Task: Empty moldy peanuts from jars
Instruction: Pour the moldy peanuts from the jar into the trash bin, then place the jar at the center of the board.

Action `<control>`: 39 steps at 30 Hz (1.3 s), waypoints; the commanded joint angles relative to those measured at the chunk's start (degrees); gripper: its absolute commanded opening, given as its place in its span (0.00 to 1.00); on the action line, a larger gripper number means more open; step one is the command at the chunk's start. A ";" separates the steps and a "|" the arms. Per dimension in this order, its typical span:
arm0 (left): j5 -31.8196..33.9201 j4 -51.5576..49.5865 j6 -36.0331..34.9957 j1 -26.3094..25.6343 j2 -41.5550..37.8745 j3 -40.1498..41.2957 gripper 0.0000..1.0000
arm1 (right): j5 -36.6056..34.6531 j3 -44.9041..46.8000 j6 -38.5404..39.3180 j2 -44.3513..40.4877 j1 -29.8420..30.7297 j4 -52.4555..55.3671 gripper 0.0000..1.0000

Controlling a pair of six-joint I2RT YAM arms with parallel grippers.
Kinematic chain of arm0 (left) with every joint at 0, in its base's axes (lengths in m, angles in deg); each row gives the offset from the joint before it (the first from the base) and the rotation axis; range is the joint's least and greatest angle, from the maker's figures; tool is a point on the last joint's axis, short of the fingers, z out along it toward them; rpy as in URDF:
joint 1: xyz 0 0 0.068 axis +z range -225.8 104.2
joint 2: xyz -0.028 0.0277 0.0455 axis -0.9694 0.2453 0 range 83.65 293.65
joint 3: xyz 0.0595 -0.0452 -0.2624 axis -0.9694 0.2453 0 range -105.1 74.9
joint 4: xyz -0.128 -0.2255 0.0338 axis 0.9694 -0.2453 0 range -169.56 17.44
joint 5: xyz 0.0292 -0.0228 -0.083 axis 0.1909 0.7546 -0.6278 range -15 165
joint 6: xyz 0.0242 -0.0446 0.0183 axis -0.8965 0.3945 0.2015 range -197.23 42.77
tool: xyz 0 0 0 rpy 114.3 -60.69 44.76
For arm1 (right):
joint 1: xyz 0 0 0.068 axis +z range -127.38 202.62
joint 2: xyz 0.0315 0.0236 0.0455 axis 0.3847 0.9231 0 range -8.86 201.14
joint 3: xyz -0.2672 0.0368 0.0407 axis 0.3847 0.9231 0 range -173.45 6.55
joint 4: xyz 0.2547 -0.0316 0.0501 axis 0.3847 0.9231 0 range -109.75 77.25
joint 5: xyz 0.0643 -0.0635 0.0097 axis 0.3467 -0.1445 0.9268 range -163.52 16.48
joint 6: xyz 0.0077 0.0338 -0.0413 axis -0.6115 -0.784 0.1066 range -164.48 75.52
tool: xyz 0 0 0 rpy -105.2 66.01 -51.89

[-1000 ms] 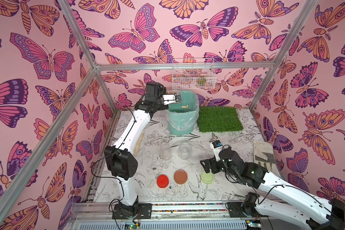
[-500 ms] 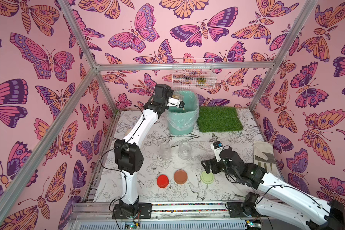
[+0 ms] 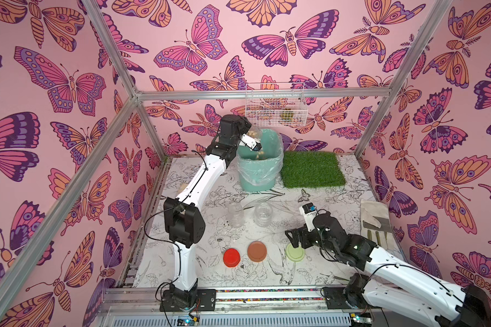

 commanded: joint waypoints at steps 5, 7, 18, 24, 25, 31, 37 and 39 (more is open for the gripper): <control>1.49 2.28 -9.36 -0.65 -3.54 -0.44 0.00 | 0.48 0.60 0.55 0.14 -0.58 -2.66 0.99; 2.02 1.93 -10.10 -0.73 -3.66 -0.36 0.00 | 0.59 0.92 0.37 0.02 -0.56 -2.92 0.99; 2.56 1.41 -11.93 -0.83 -4.03 0.59 0.00 | 0.36 0.74 2.01 1.09 -1.17 -3.49 0.99; 1.10 4.06 -1.74 -0.33 -4.69 3.07 0.00 | 0.47 -0.39 1.49 -0.42 -1.41 -3.70 0.99; 1.19 4.30 0.50 -0.22 -5.01 3.67 0.00 | 0.45 -0.85 1.70 -0.87 -1.59 -3.78 0.99; -0.13 -1.06 22.08 -0.05 -9.79 7.11 0.00 | 7.31 -6.40 1.96 -2.72 -8.11 -4.31 0.99; -7.57 -2.88 38.01 -0.22 -19.24 16.51 0.00 | 20.07 -15.24 1.98 -1.20 -16.97 -3.47 0.99; -10.99 -3.35 42.84 -0.22 -22.84 19.93 0.00 | 22.69 -18.25 2.48 -0.16 -18.40 -3.00 0.99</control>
